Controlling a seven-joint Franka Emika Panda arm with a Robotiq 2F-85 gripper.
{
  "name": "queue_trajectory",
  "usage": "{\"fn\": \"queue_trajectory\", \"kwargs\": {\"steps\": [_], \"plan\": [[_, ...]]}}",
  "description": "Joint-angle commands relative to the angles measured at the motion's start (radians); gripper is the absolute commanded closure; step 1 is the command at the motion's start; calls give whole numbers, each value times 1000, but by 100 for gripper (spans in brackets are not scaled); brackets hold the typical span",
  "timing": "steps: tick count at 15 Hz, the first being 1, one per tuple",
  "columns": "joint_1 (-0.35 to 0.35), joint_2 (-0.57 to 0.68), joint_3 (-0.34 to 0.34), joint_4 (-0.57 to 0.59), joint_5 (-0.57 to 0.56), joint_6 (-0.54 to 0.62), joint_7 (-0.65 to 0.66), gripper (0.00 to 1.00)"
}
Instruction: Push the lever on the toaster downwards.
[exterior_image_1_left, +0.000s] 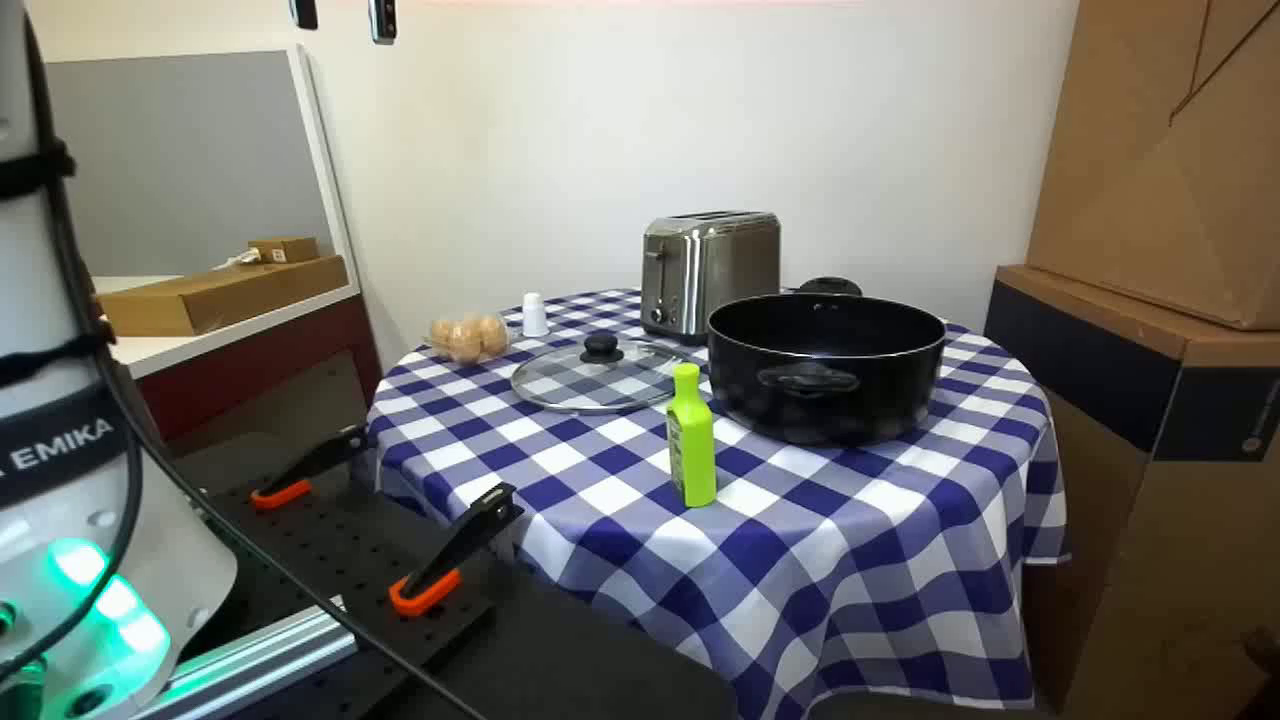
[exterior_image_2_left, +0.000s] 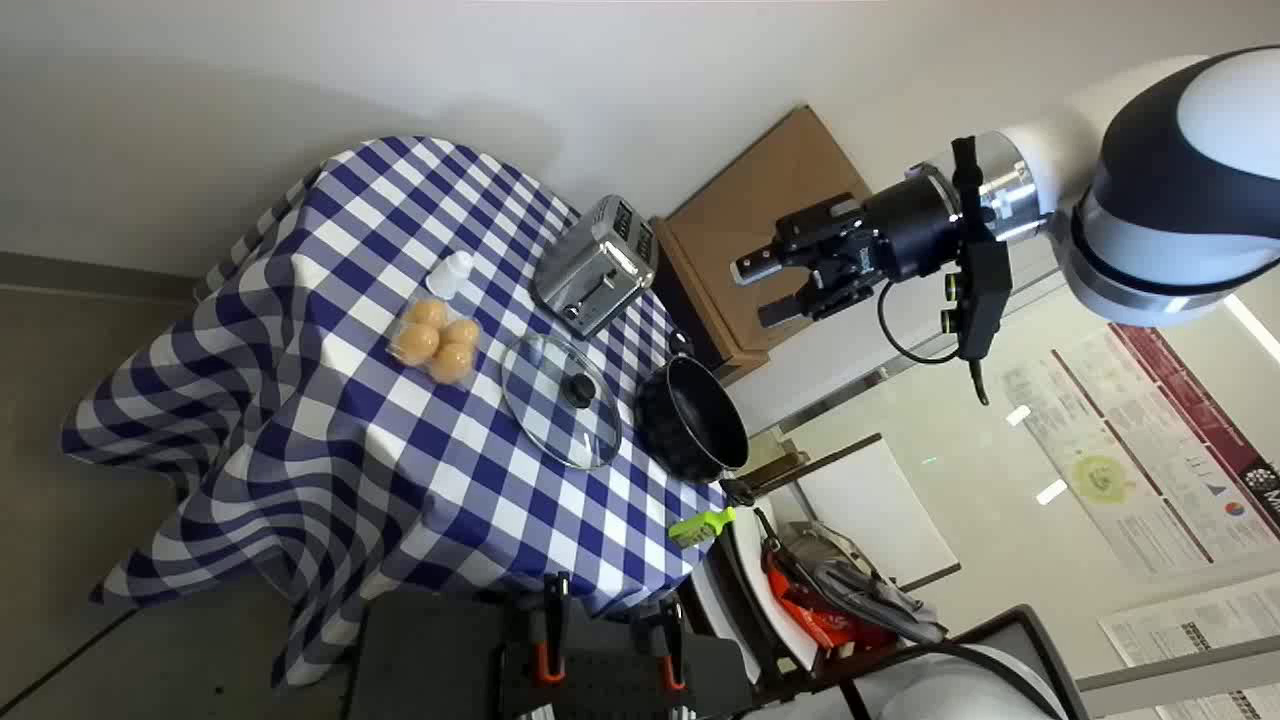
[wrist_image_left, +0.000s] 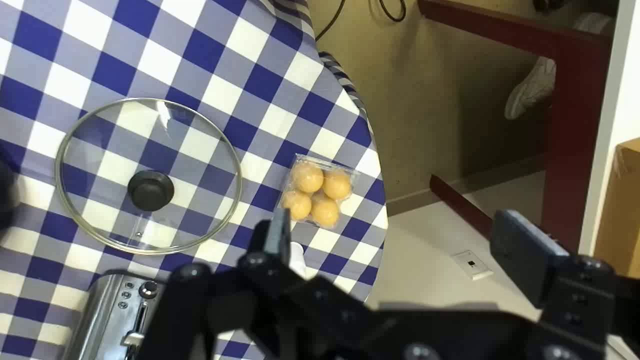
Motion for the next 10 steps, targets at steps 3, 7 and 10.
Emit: {"fn": "queue_trajectory", "kwargs": {"steps": [3, 7, 10], "plan": [[-34, 29, 8, 28, -7, -6, -13, 0], [-83, 114, -18, 81, -29, -6, -22, 0], [-120, 199, -29, 140, -50, 1, -24, 0]]}}
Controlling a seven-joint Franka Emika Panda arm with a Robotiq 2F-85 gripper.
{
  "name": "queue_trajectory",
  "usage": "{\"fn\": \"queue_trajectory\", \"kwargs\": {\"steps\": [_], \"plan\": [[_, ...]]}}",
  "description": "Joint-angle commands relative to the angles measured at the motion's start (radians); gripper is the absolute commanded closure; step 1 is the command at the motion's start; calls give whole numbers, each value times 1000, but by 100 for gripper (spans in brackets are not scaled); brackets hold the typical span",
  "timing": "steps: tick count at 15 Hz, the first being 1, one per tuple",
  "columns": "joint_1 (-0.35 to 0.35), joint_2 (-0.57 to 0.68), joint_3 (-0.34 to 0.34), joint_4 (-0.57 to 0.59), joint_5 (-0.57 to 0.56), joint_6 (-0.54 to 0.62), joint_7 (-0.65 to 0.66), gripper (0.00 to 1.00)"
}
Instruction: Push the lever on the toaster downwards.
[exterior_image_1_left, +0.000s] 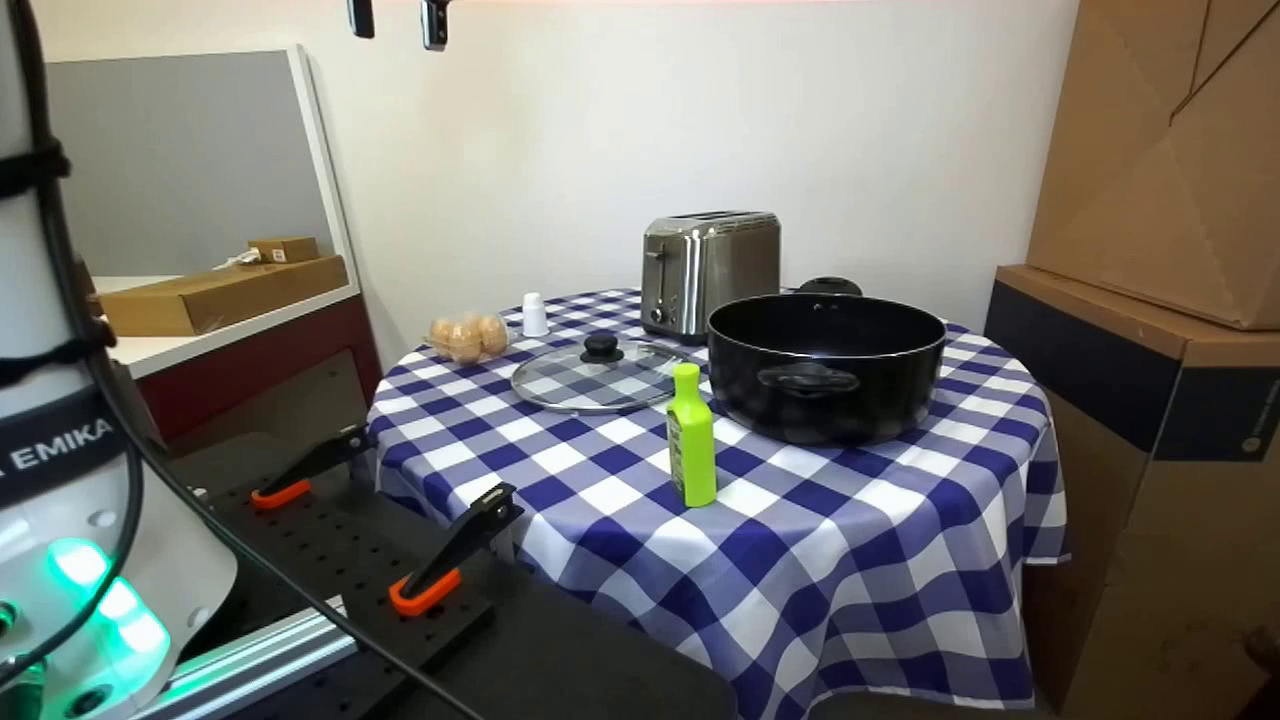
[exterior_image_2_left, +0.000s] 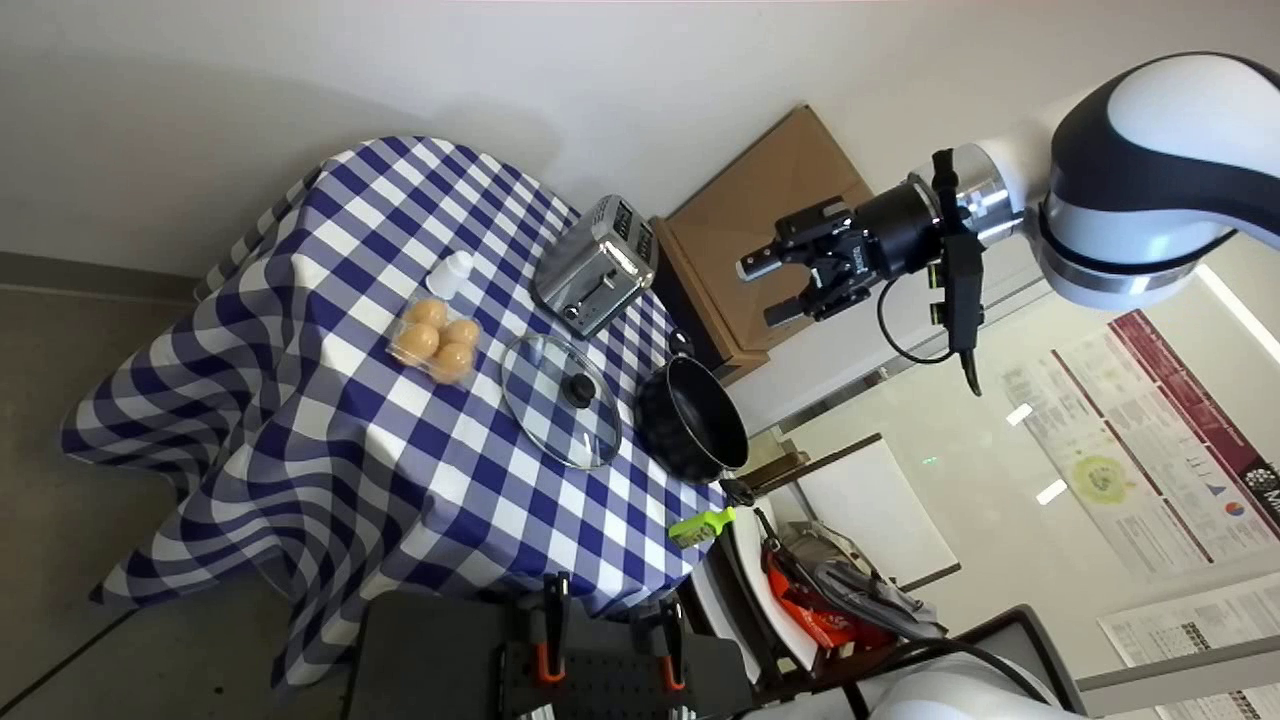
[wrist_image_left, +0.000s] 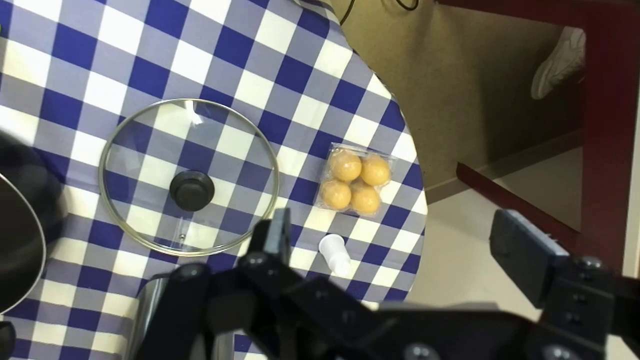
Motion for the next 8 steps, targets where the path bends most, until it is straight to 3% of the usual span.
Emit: {"fn": "queue_trajectory", "kwargs": {"steps": [1, 2, 8], "plan": [[-40, 134, -10, 106, -38, 2, -20, 10], [-51, 163, -2, 128, -62, 4, -13, 26], [-81, 311, 26, 223, -194, 83, 28, 70]]}}
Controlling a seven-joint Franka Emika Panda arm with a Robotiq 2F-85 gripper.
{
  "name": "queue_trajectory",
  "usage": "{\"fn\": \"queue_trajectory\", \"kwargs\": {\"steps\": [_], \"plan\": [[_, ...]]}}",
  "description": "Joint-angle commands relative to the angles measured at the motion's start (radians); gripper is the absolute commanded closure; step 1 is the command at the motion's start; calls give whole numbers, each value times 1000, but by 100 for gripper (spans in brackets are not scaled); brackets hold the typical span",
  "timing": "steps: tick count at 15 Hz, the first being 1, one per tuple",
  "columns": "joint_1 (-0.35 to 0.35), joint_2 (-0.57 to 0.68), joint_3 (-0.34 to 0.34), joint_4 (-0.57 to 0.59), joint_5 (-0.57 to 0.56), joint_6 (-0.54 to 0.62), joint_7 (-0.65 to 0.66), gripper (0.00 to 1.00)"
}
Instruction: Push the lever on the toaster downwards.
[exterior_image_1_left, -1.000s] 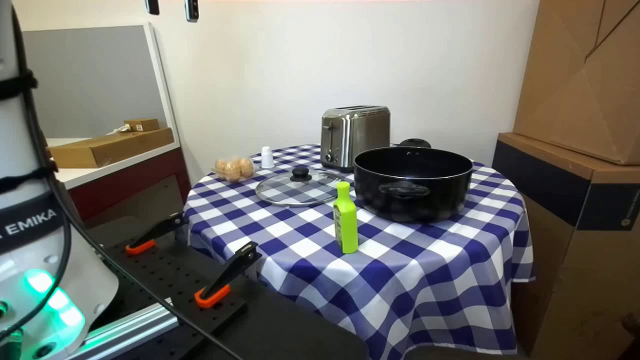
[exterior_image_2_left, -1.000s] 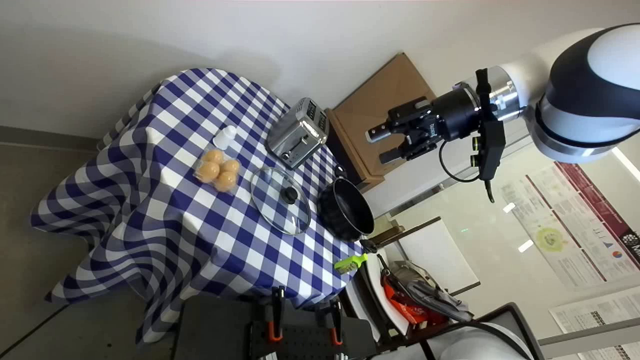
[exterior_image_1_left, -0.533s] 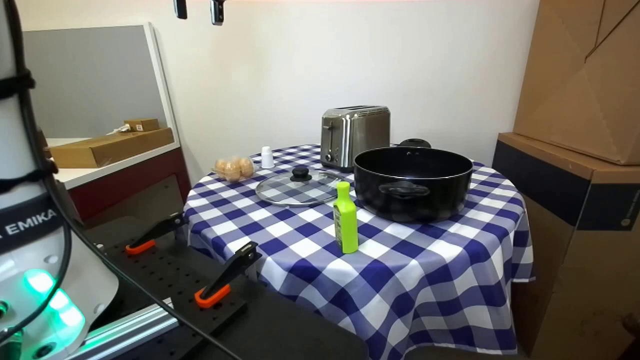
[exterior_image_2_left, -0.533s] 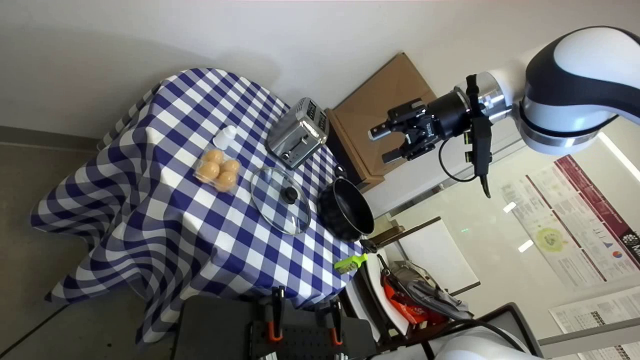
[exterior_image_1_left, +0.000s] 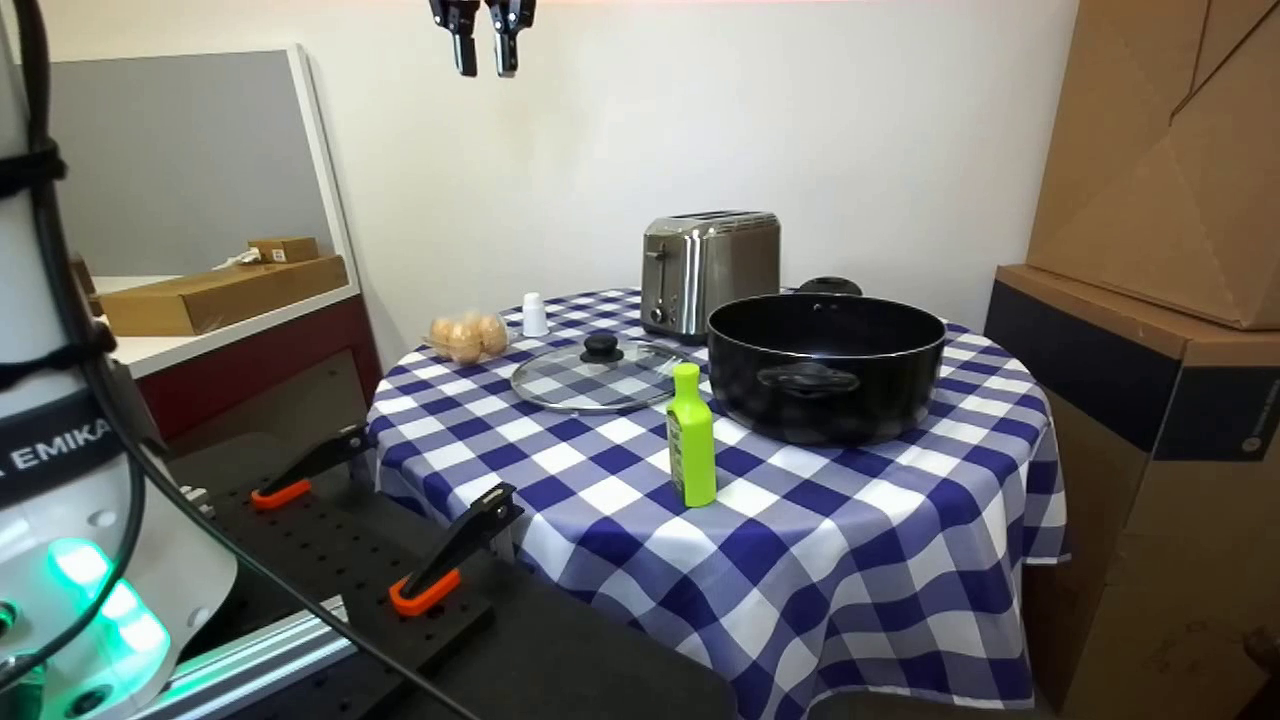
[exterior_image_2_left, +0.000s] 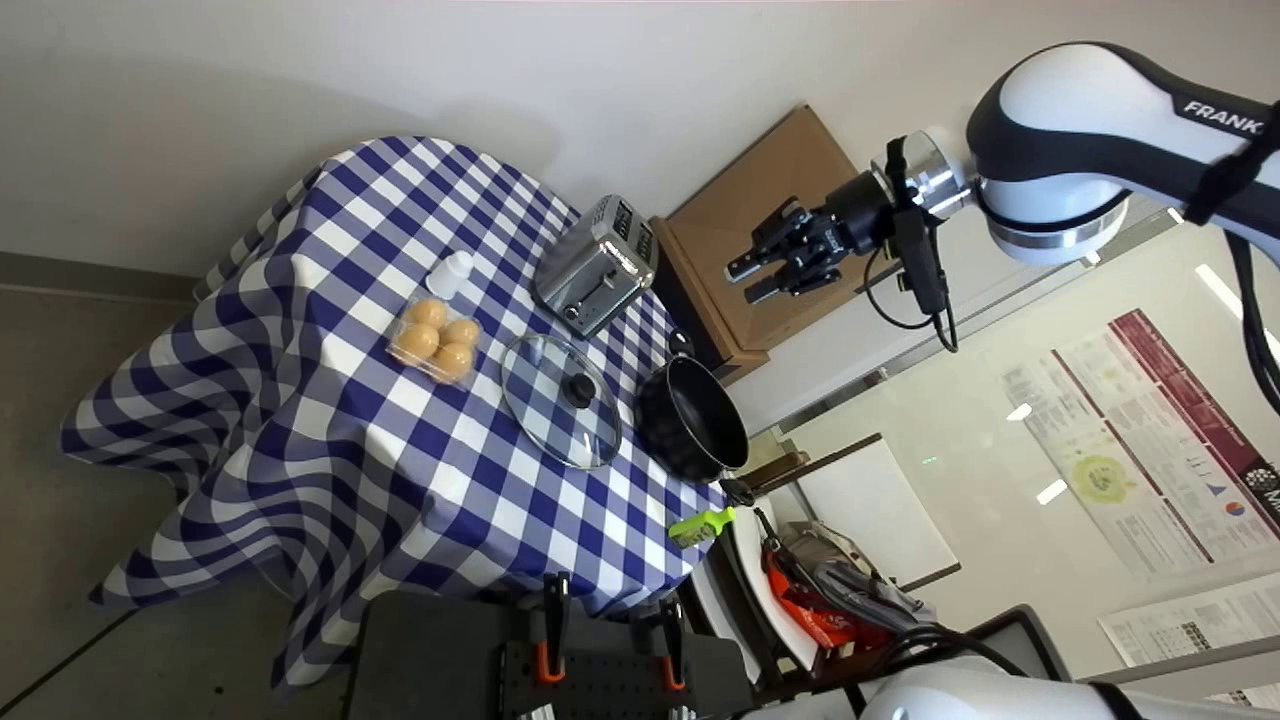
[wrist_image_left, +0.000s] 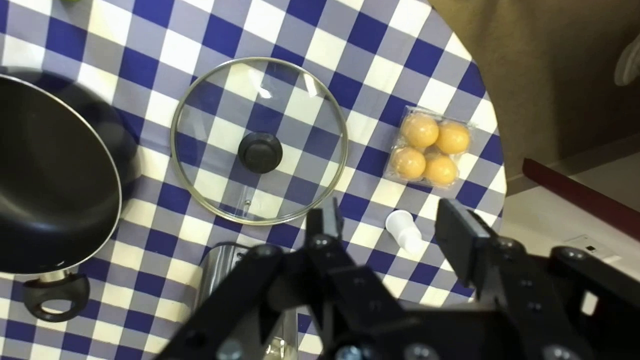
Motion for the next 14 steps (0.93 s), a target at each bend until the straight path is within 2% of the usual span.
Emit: {"fn": "queue_trajectory", "kwargs": {"steps": [1, 4, 10, 14], "plan": [[-21, 109, 28, 73, -79, 67, 39, 78], [-40, 188, 54, 77, -196, 194, 118, 99], [-61, 339, 66, 74, -449, 414, 367, 100], [-44, 419, 51, 87, -563, 507, 504, 100]]}}
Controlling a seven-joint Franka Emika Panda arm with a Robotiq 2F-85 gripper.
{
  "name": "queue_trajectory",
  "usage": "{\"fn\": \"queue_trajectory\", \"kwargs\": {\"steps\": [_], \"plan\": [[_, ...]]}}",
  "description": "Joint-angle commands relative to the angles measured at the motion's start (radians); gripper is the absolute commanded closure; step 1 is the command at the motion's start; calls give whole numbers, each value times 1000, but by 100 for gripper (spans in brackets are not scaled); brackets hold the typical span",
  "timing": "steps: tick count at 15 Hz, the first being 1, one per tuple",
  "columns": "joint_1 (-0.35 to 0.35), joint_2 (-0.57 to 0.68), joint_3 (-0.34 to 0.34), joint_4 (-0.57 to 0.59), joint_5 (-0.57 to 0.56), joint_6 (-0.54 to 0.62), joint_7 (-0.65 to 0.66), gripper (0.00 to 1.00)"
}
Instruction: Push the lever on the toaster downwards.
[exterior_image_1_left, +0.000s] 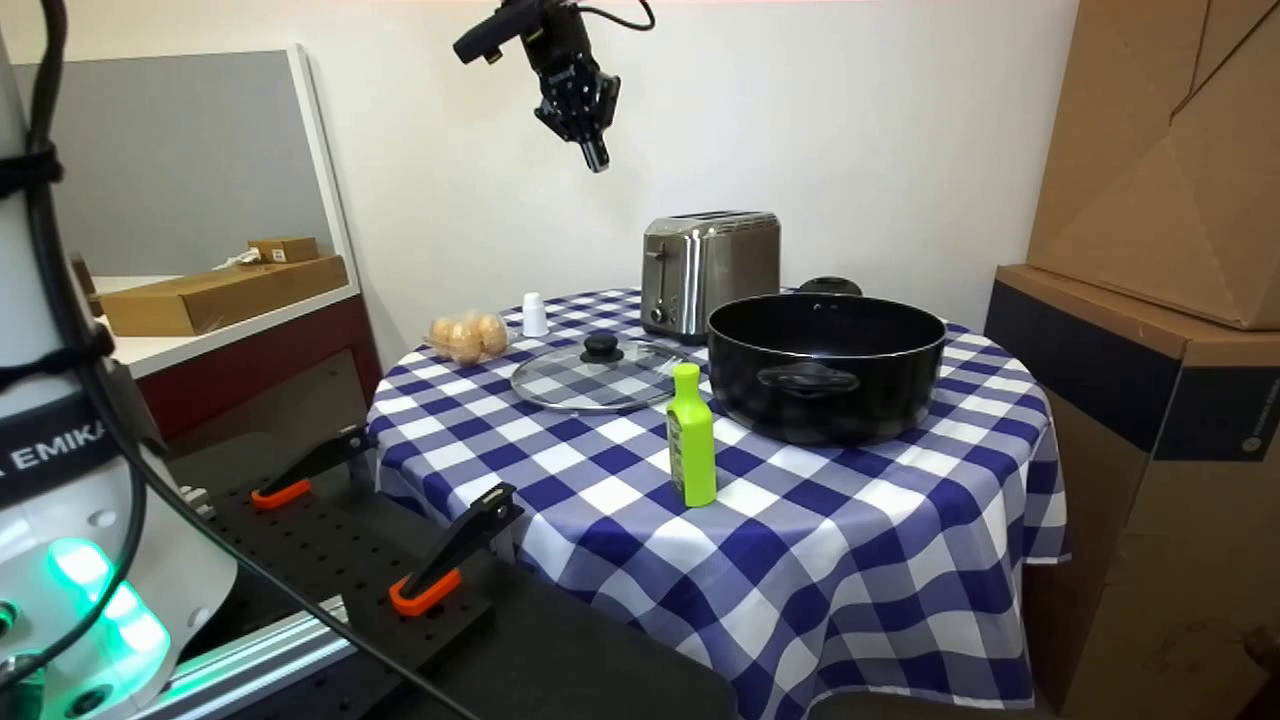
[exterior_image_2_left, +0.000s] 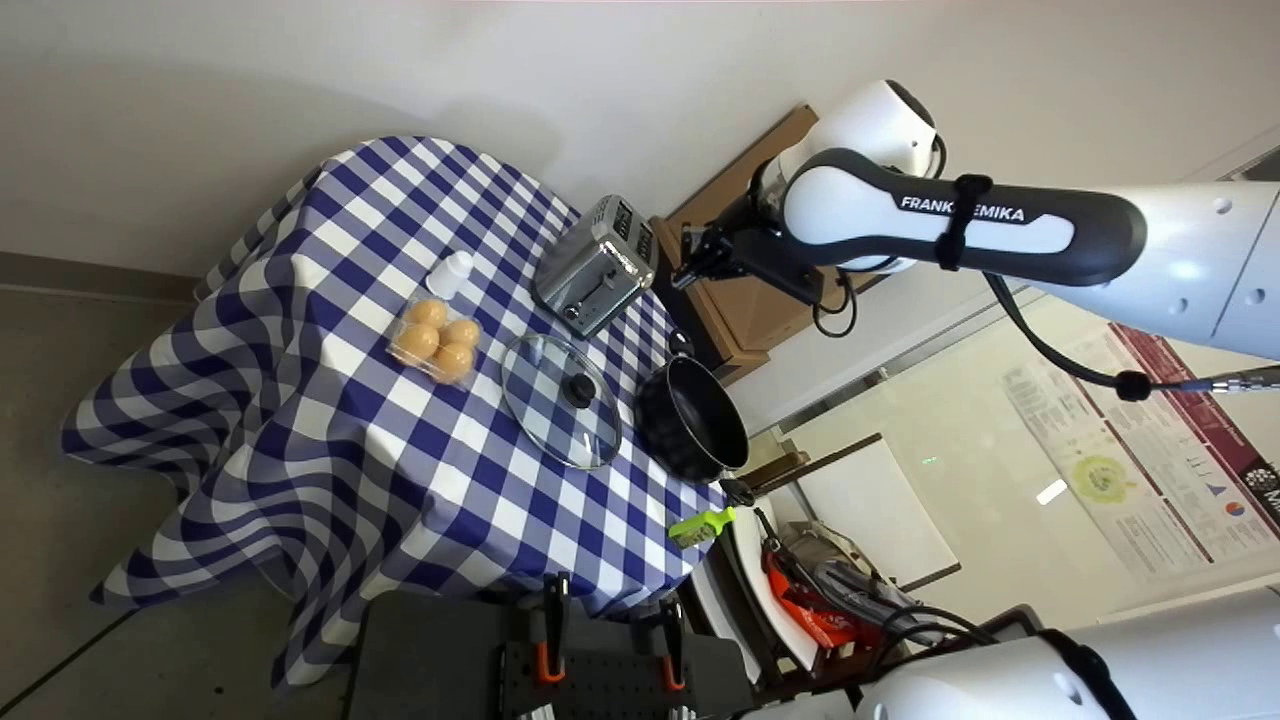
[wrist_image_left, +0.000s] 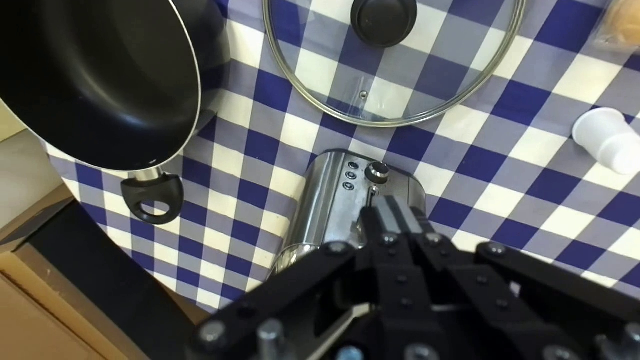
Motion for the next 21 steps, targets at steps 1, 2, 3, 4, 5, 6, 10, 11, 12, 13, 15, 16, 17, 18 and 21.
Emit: {"fn": "queue_trajectory", "kwargs": {"steps": [1, 2, 3, 4, 5, 6, 10, 11, 12, 13, 15, 16, 17, 18, 21], "plan": [[10, 78, -8, 41, -98, 65, 114, 100], [14, 96, -13, 50, -98, 82, 126, 100], [18, 108, -18, 56, -104, 96, 140, 100], [21, 123, -24, 69, -105, 112, 148, 100], [26, 136, -30, 83, -114, 123, 159, 100], [30, 155, -37, 104, -121, 130, 165, 100], [56, 227, -68, 182, -149, 145, 191, 100], [64, 245, -76, 200, -151, 147, 192, 100], [74, 266, -84, 219, -153, 149, 192, 100], [85, 286, -93, 236, -157, 150, 193, 100], [109, 324, -111, 267, -161, 157, 189, 100], [120, 340, -120, 280, -160, 163, 187, 100], [131, 356, -131, 293, -161, 169, 186, 100], [141, 372, -144, 305, -162, 174, 185, 100], [168, 409, -182, 332, -162, 183, 183, 100]]}}
